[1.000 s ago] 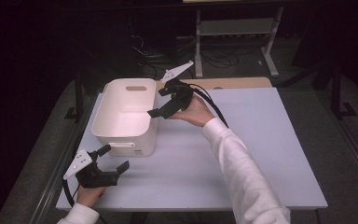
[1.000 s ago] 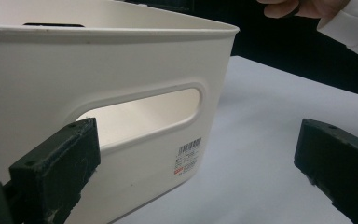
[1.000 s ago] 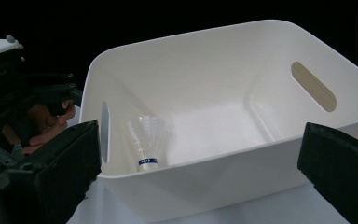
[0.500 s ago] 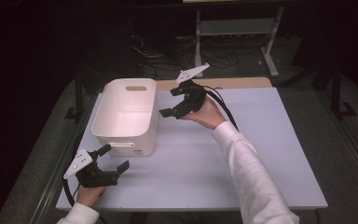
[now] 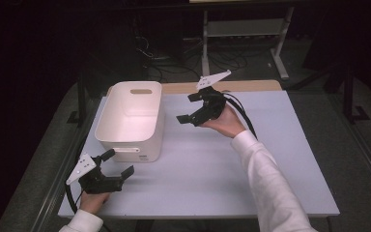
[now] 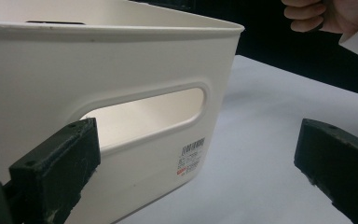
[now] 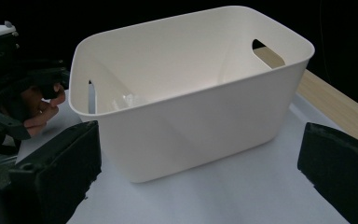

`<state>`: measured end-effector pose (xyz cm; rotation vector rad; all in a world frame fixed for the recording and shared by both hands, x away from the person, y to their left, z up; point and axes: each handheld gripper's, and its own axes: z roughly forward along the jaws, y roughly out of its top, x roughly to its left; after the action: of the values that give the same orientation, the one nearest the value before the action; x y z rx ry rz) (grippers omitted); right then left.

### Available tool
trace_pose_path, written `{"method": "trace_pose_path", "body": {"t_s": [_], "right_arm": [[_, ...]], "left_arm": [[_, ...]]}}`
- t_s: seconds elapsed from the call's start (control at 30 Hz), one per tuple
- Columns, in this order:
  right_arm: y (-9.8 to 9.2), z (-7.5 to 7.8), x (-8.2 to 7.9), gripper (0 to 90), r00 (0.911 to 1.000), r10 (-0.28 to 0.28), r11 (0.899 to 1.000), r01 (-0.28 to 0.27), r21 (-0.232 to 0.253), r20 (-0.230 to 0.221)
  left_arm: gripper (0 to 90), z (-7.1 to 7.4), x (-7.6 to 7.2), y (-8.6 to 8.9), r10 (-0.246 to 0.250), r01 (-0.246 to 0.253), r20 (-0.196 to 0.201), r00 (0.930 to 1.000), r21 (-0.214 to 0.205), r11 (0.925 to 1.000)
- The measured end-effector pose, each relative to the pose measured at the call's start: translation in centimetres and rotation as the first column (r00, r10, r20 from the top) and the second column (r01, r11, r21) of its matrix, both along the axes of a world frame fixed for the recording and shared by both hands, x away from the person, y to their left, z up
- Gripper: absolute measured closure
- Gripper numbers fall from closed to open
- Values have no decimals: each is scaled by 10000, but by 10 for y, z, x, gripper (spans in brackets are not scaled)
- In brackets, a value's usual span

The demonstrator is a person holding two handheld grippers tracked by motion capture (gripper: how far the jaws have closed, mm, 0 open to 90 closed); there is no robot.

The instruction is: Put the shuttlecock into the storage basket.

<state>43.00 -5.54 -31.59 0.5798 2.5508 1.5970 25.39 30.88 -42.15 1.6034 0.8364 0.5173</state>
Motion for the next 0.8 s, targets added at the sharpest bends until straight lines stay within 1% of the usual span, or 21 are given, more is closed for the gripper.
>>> {"method": "trace_pose_path", "body": {"t_s": [0.07, 0.2, 0.27, 0.37, 0.57, 0.6, 0.67, 0.8], "right_arm": [[-2, -1, 0, 0, 10000, -39, 10000, 39, -37, -19], [-10, -6, -2, 0, 9998, -191, 9997, 191, -119, -12], [-14, -8, -3, 0, 9997, -246, 9996, 246, -124, -24], [-19, -10, -4, 0, 9995, -313, 9995, 313, -94, 75], [-26, -14, -6, 0, 9988, -486, 9988, 487, -62, 99], [-28, -15, -7, 0, 9987, -503, 9987, 503, -17, 82], [-31, -19, -10, 0, 9985, -555, 9984, 555, -128, -1], [-35, -22, -14, 0, 9982, -604, 9981, 603, -125, -55]], "left_arm": [[0, 0, 0, -1, 6, -6, 19, 10000, -83, 10000], [0, 0, 0, -1, -2, 2, 8, 10000, -61, 10000], [0, 0, 0, -1, 1, -1, -68, 10000, 37, 10000], [0, 0, 0, -1, 9, -9, -23, 10000, -4, 10000], [0, 0, 0, -1, 1, -1, 4, 10000, 20, 10000], [0, 0, 0, -1, 1, -1, -7, 10000, 7, 10000], [0, 0, 0, -2, -1, 1, -16, 10000, 39, 10000], [0, 0, -1, -2, -41, 41, -19, 10000, 118, 9999]]}}
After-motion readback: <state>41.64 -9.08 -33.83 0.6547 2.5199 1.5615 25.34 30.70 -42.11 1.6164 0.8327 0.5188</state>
